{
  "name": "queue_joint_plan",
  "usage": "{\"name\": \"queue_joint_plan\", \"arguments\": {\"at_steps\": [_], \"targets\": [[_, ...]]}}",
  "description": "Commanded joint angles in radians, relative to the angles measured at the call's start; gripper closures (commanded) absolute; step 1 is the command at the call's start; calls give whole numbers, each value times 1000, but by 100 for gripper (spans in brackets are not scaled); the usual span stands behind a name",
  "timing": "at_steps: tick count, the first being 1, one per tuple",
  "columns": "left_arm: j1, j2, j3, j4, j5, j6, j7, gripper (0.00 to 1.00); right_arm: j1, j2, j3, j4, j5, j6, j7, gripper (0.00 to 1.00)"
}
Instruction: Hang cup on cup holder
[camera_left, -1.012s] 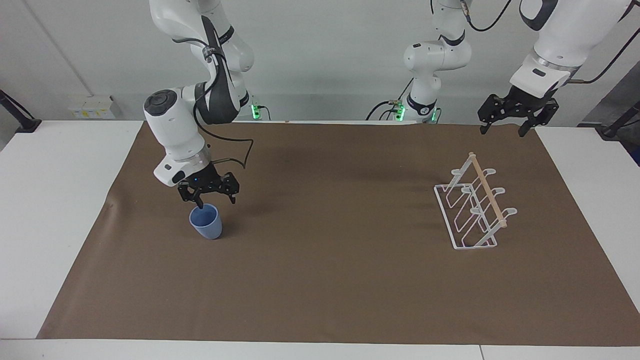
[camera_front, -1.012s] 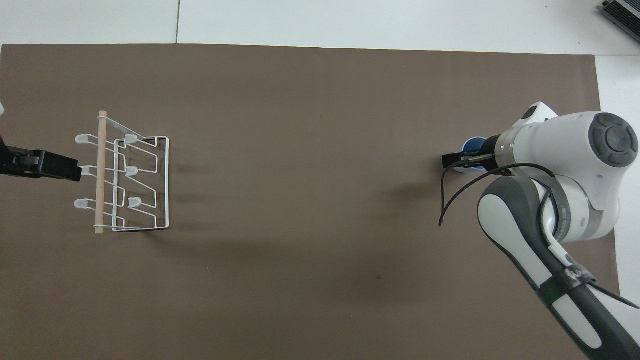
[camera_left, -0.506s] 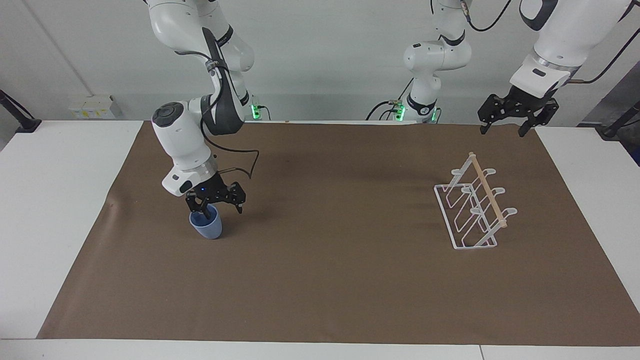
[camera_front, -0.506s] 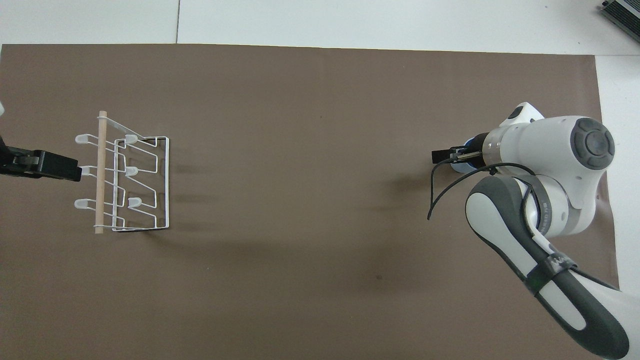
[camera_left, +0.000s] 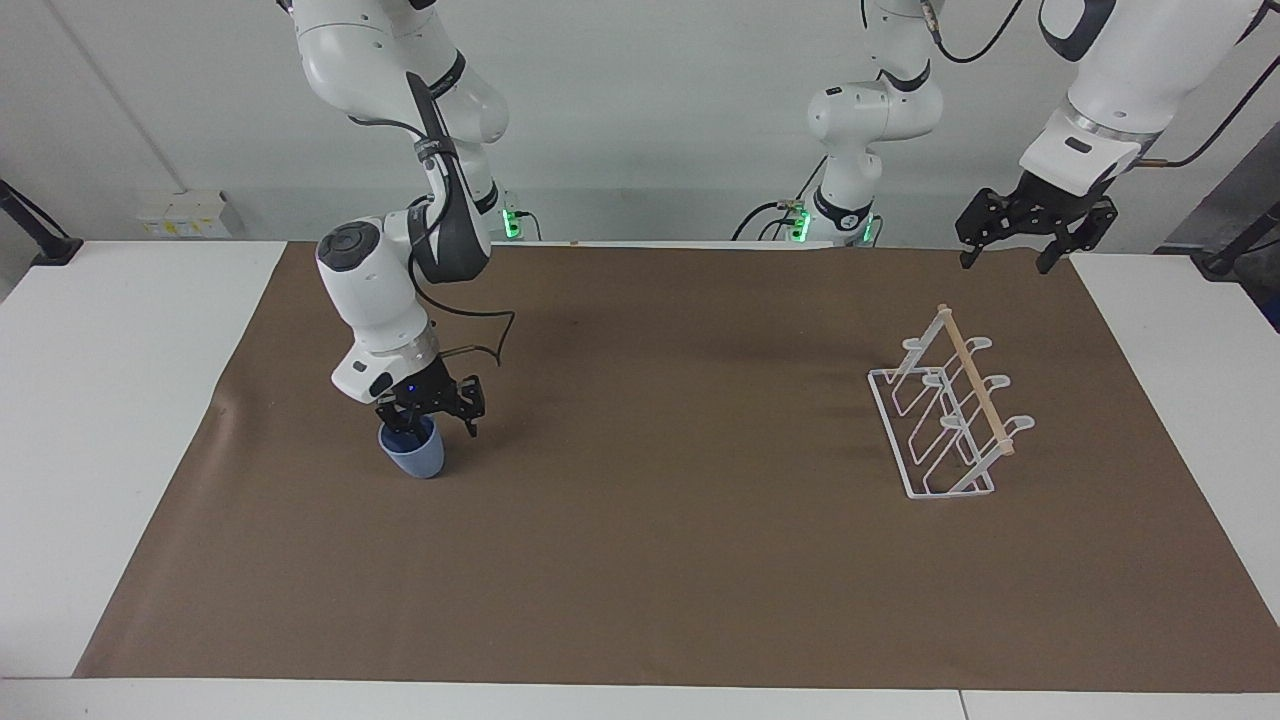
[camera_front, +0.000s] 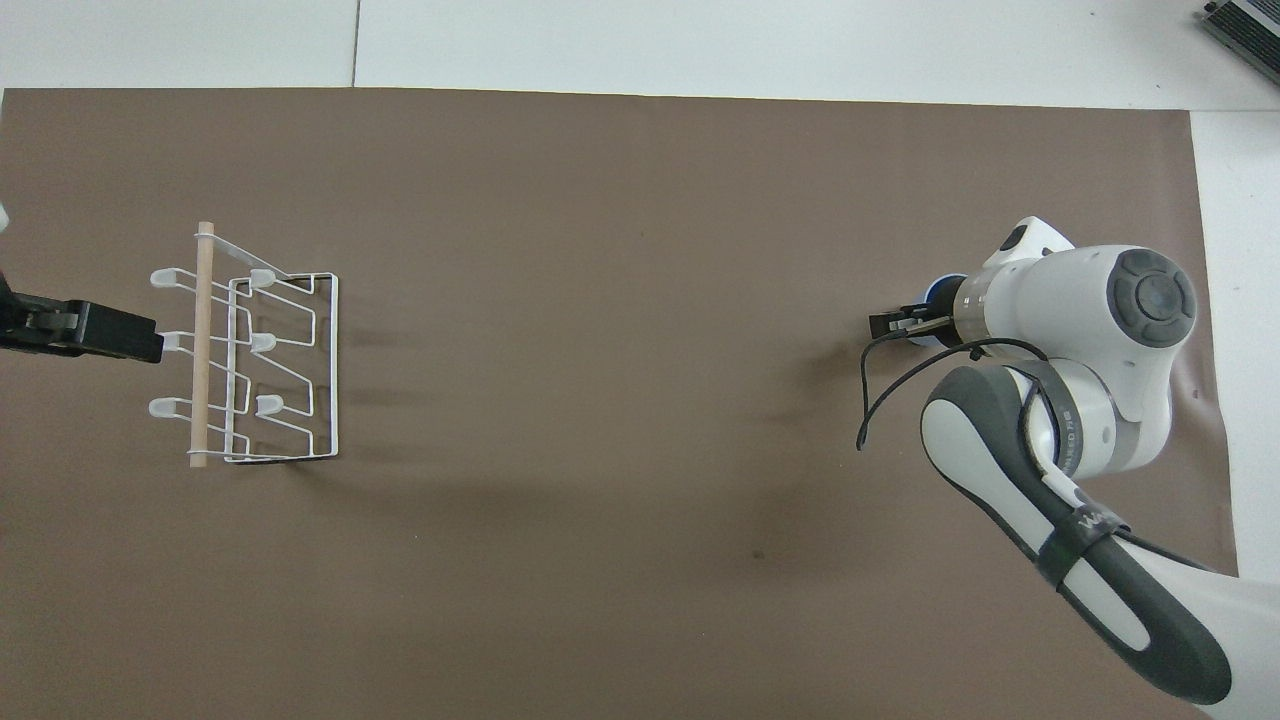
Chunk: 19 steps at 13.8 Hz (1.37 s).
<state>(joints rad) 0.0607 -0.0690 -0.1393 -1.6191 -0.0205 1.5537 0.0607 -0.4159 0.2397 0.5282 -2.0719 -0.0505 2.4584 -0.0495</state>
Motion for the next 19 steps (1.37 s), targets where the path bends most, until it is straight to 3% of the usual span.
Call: {"name": "queue_joint_plan", "arguments": {"at_steps": [1,5,7,14,16,19], "targets": [[13,-11,-8,-2,7,-17,5,0,-9,3,4,-11,-17,30,-30,64],[14,-11,-6,-2,7,-18,4,0,-9,3,4,-11,-17,28,-30,92],[13,-11,-8,-2,7,-12,4,0,-9,3,4,-11,-17,28,-30,100],[13,-11,-11,-2,-1,-26,-1,0,-3,9,6,3,-17,14,-27,100],[14,-12,-6,-2,-65,-43,-44,0,3,10,7,25,-17,7,-27,100],[13,-14,-8,-7,-111,-47,-154,0,26,9,7,90,-17,-82,-27,100]]}}
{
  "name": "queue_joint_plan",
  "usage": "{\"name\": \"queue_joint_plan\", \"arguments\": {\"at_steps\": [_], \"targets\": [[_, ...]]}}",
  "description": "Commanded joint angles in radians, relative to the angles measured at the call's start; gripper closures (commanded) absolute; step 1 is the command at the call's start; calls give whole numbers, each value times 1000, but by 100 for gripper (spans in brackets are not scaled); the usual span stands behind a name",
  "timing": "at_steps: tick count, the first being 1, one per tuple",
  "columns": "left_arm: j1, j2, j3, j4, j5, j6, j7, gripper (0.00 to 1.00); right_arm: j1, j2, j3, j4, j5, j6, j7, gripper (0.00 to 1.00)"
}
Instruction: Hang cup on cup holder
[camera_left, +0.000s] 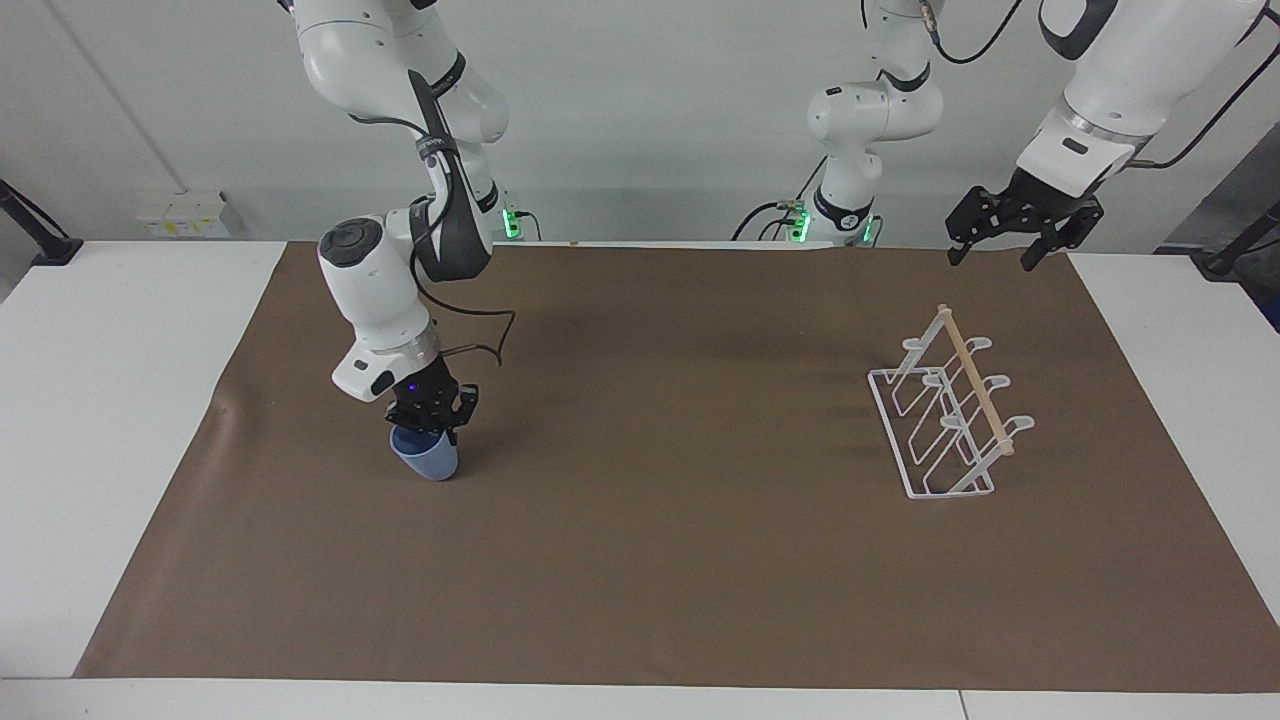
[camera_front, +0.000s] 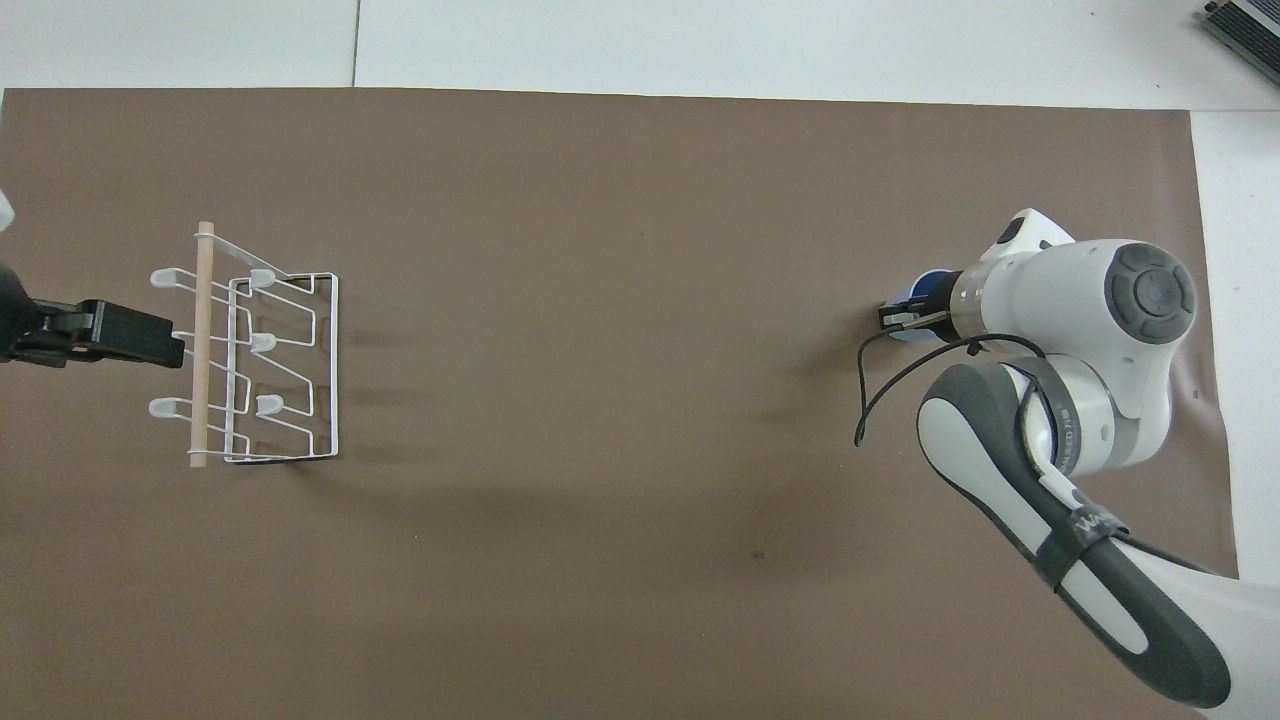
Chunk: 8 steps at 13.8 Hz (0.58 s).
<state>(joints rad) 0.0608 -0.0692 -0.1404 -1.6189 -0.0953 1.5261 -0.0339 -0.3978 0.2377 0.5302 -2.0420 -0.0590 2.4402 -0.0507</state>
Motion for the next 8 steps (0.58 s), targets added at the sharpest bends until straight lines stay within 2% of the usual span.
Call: {"name": "queue_joint_plan", "arguments": {"at_steps": [1,4,6,8], "targets": [[13,-21,-7,-16,-44,-20,-73,0,8,9,8,78,-7,-93,-27,100],[8,-31,-8,-36,-44,-12,-136,0,34,5,16,137,7,-157,-28,100],[7,-32,-12,-41,-72,-1,-303,0,71,2,16,167,11,-168,-28,100],[4,-50,-12,-84,-153,14,-462,0,123,9,17,200,15,-164,-26,100]]}}
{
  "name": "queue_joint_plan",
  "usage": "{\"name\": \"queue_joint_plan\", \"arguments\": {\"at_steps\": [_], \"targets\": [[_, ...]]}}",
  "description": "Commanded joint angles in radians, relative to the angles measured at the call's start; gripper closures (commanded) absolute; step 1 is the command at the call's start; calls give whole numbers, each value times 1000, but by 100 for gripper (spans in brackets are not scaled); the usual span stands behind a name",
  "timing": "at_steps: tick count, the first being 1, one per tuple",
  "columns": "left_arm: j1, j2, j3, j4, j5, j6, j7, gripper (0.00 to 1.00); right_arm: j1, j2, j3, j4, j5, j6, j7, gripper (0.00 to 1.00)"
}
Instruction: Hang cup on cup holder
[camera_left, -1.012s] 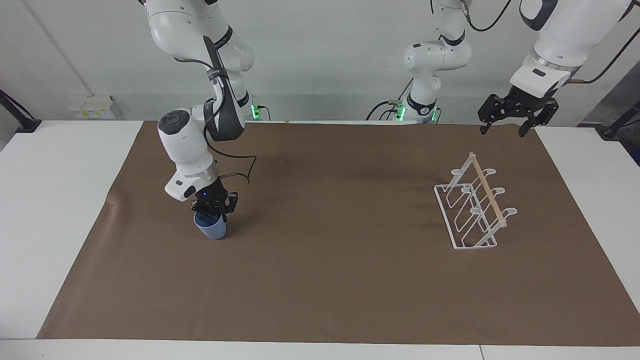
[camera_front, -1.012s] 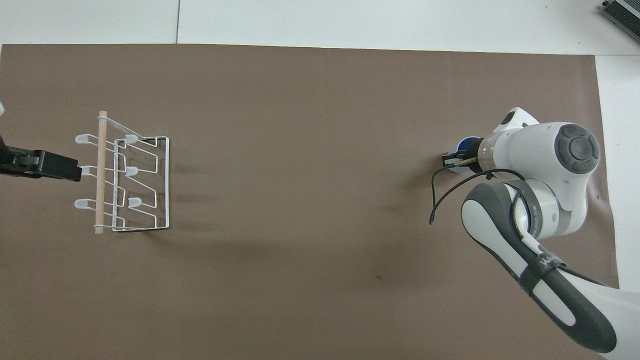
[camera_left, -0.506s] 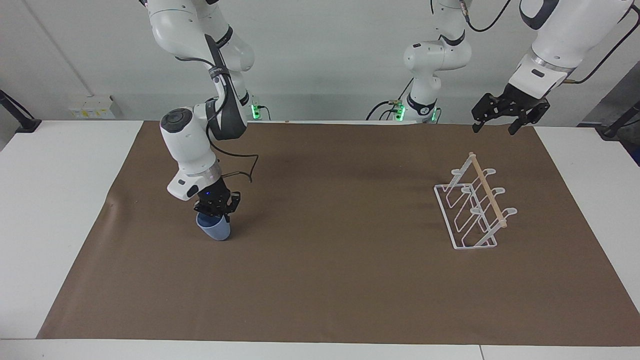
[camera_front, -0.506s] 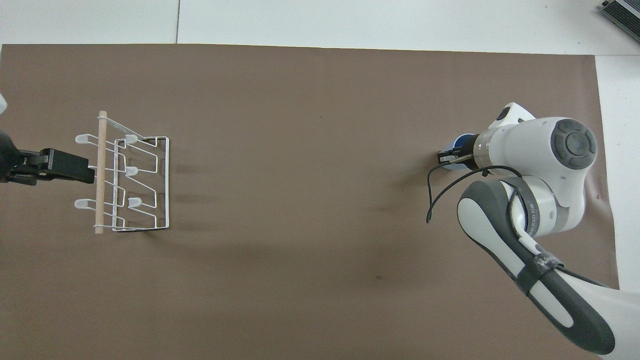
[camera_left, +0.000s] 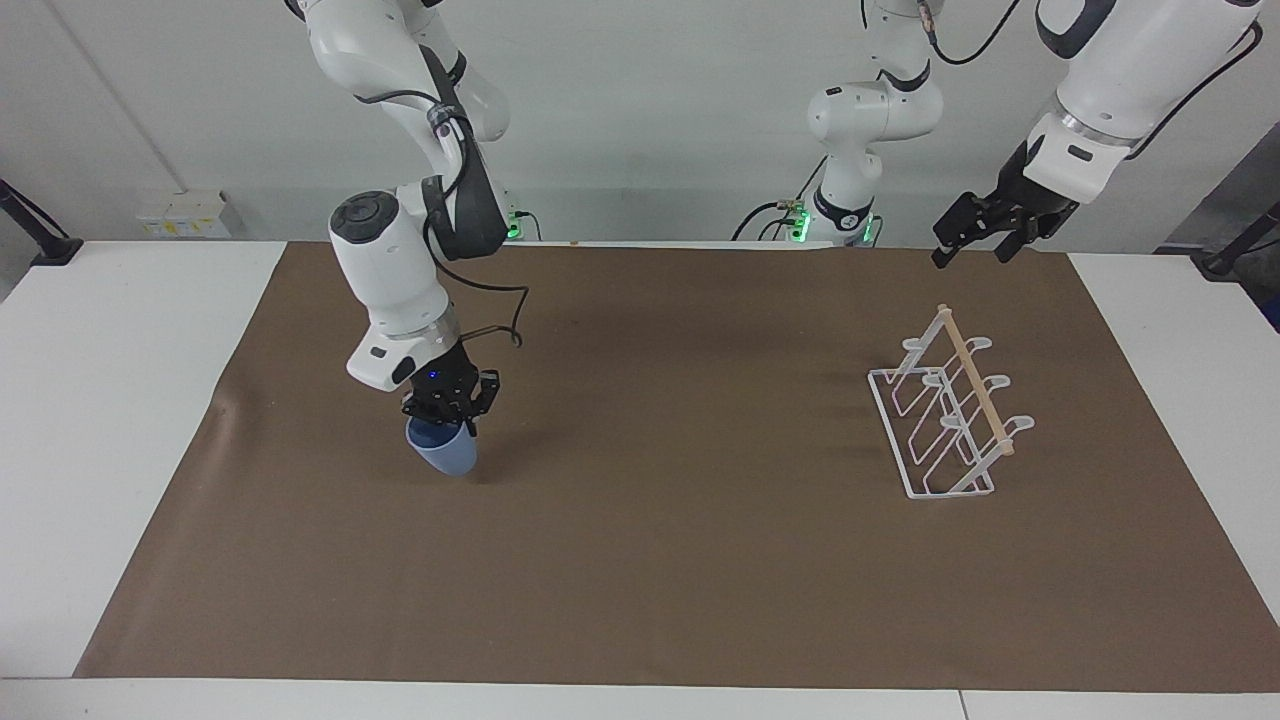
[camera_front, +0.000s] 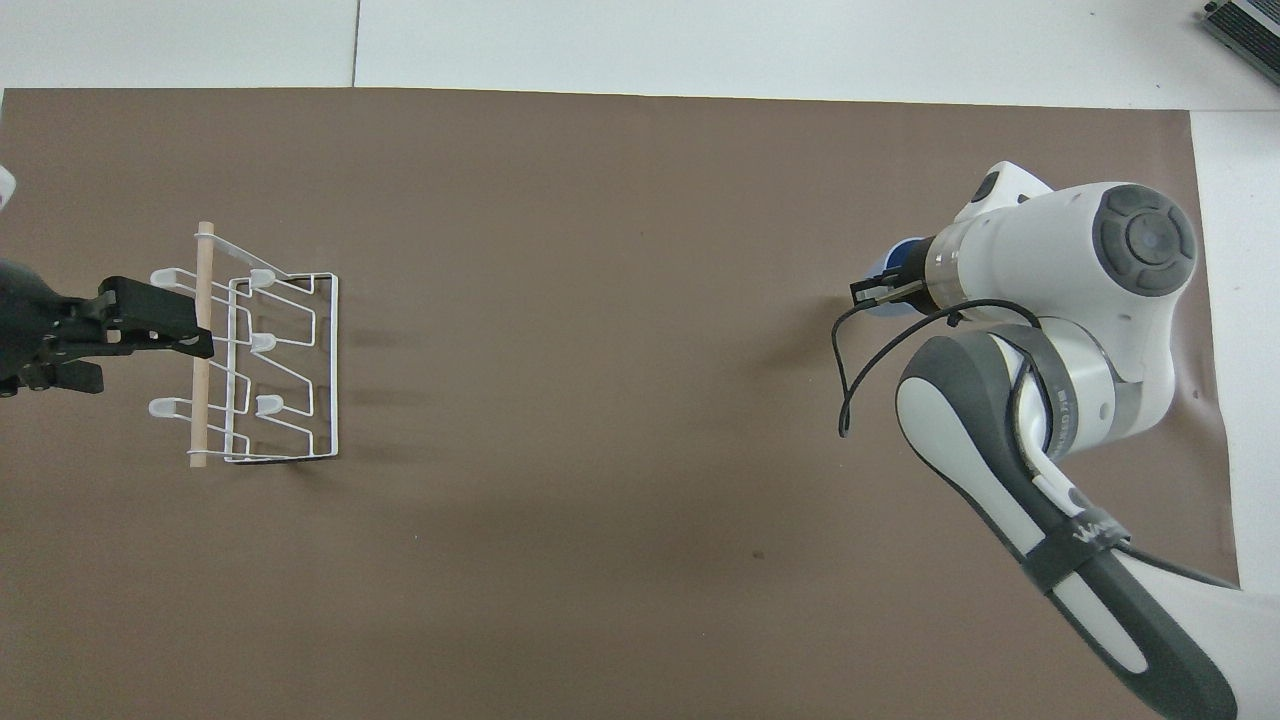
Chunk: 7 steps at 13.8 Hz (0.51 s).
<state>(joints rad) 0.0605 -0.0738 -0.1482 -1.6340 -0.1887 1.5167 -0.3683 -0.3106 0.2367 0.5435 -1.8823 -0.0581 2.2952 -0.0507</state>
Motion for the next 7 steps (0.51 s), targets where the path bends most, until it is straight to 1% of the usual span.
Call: {"name": "queue_joint_plan", "arguments": {"at_steps": [1,2,3,5,7], "targets": [[4,-59,-2,-98,-102,42,-209,0,65,13,6,55,14,-11,-26,100],[4,-72,-2,-125,-144,56,-315,0,91,15,7,68,18,-5,-20,100],[4,-84,-4,-150,-178,75,-413,0,112,16,7,78,61,10,-18,100],[-2,-104,-4,-191,-247,129,-605,0,152,18,7,77,194,70,-21,100],[-4,-121,-8,-237,-314,199,-784,0,186,18,7,78,237,99,-18,100]]}}
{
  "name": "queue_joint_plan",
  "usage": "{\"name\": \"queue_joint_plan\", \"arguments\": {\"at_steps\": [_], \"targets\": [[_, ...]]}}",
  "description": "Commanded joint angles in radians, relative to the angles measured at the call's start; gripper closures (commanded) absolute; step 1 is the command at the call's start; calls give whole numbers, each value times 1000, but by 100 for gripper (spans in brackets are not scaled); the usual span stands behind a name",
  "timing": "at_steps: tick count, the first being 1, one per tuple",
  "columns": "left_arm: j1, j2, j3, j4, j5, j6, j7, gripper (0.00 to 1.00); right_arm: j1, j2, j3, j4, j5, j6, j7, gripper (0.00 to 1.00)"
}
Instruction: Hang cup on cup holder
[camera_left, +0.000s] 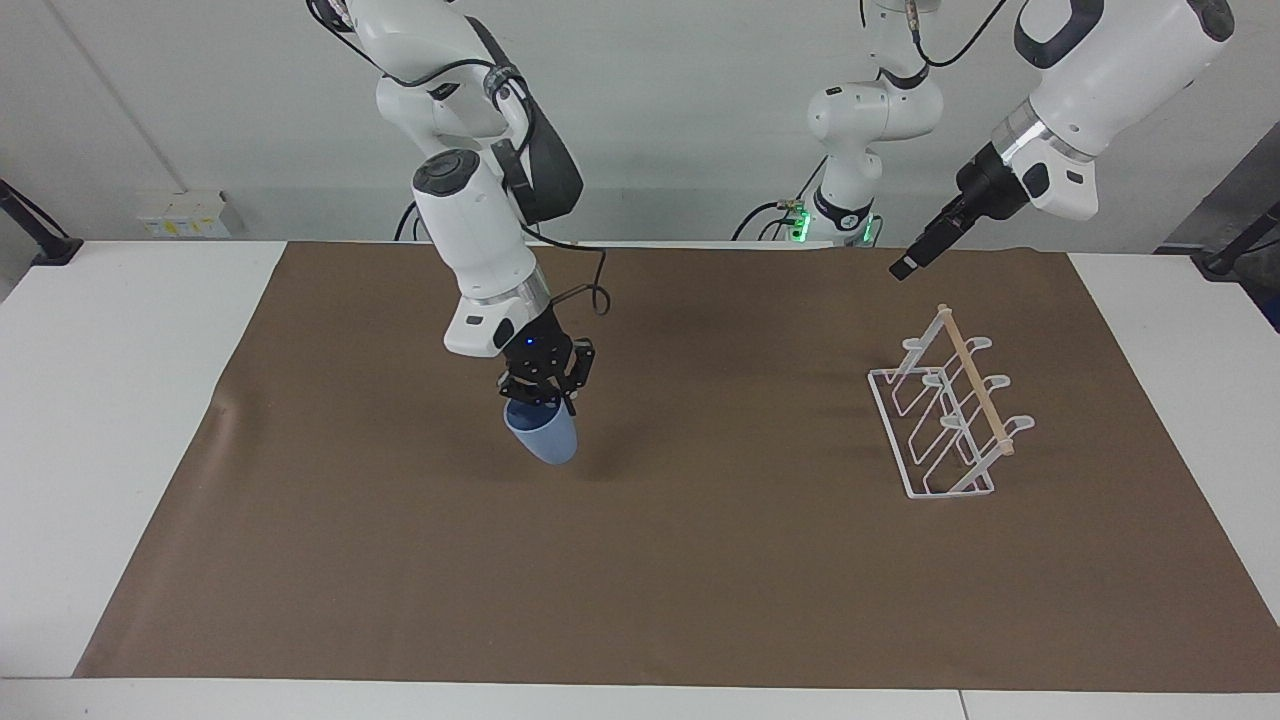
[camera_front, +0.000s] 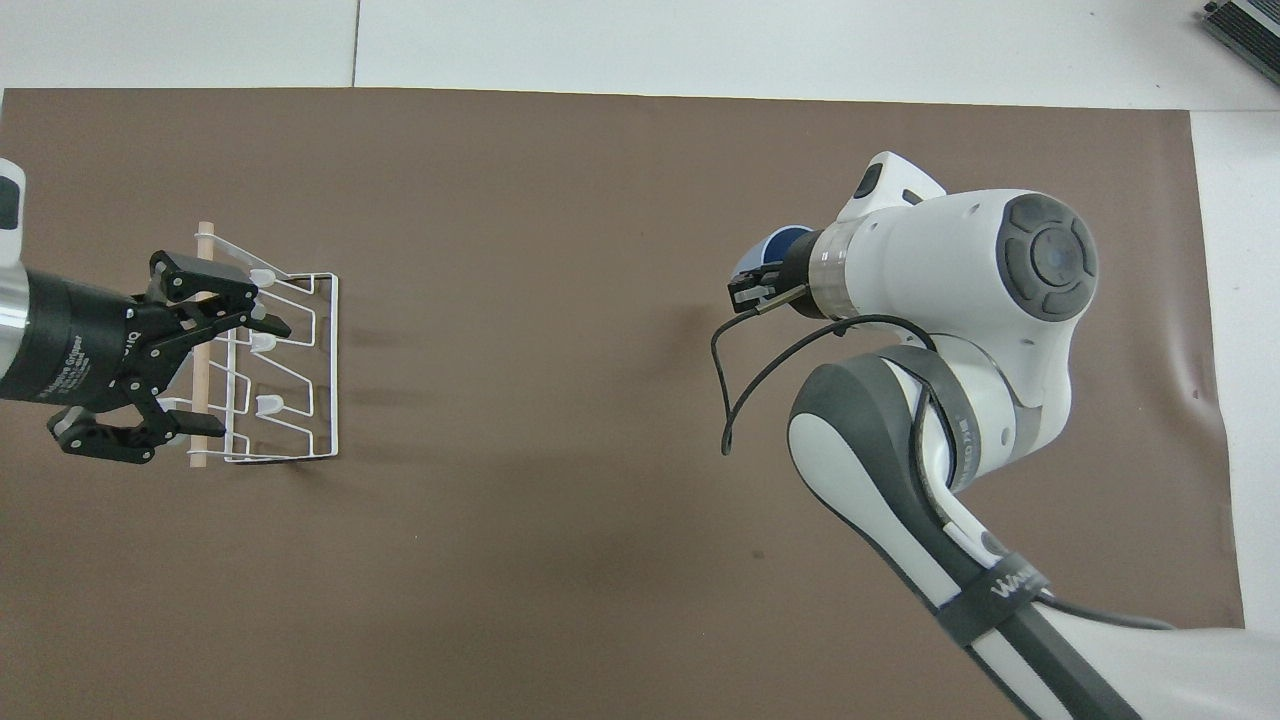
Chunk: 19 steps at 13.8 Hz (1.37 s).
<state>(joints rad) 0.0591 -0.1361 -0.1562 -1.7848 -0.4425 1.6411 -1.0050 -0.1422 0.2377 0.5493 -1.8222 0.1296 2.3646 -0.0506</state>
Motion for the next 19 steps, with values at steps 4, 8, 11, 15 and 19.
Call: {"name": "queue_joint_plan", "arguments": {"at_steps": [4,8,11,15,19], "targets": [[1,-121,3,-220,-269,207,-273,0,94,17,1,18,255,116,-18,100],[11,-111,3,-252,-432,287,-352,0,145,9,3,26,482,180,-15,100],[7,-68,4,-271,-482,362,-359,0,168,-17,6,67,675,183,-14,100],[-42,-31,0,-271,-482,437,-357,0,203,-43,26,148,725,183,49,100],[-74,-23,-2,-262,-516,468,-371,0,211,-80,60,155,726,186,83,100]]}}
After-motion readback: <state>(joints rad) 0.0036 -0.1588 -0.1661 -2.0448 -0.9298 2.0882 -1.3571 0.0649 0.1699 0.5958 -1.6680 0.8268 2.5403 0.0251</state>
